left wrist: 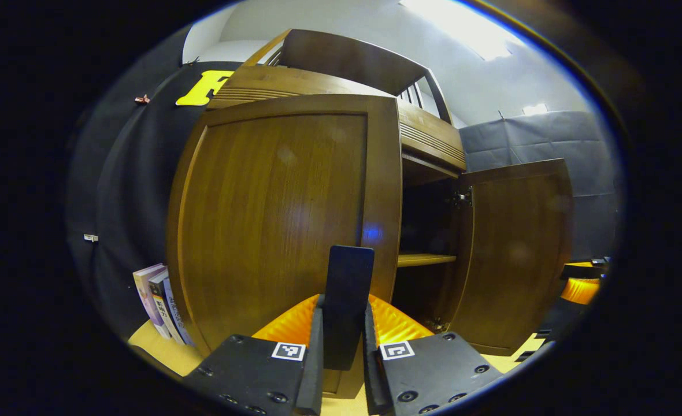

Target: Open the right door of the double-door shoe cabinet with the right hand, and open the left door with the left hand.

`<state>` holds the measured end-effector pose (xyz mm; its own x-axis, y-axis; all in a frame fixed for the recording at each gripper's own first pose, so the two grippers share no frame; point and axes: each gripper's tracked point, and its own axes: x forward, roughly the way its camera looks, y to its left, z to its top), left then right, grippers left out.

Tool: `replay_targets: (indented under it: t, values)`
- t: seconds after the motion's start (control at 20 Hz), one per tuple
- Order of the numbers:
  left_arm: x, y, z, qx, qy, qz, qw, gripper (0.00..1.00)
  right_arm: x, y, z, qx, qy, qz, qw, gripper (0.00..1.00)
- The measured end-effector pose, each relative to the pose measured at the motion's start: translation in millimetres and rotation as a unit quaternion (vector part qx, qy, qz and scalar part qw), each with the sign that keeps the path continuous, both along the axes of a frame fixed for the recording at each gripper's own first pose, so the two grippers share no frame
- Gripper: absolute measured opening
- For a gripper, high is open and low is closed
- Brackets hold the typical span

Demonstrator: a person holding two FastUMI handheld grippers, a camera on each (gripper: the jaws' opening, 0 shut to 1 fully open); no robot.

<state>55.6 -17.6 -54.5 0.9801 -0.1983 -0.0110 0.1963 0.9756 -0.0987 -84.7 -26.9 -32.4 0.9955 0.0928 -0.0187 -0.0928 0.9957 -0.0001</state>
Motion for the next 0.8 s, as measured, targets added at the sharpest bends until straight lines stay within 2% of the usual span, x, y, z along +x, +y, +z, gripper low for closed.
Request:
replay_targets:
  t: [0.35,0.6,0.8]
  values:
    - [-42,23,3,0.002,0.011,-0.012,1.000,0.33,18,45,-11,0.034,0.006,0.047,0.998,0.94]
    - [-70,47,6,0.018,0.009,0.000,1.000,0.34,28,76,-18,0.055,0.014,0.075,0.996,0.93]
    - [-89,64,8,0.011,0.006,0.007,1.000,0.33,32,99,-22,0.063,0.021,0.097,0.993,0.93]
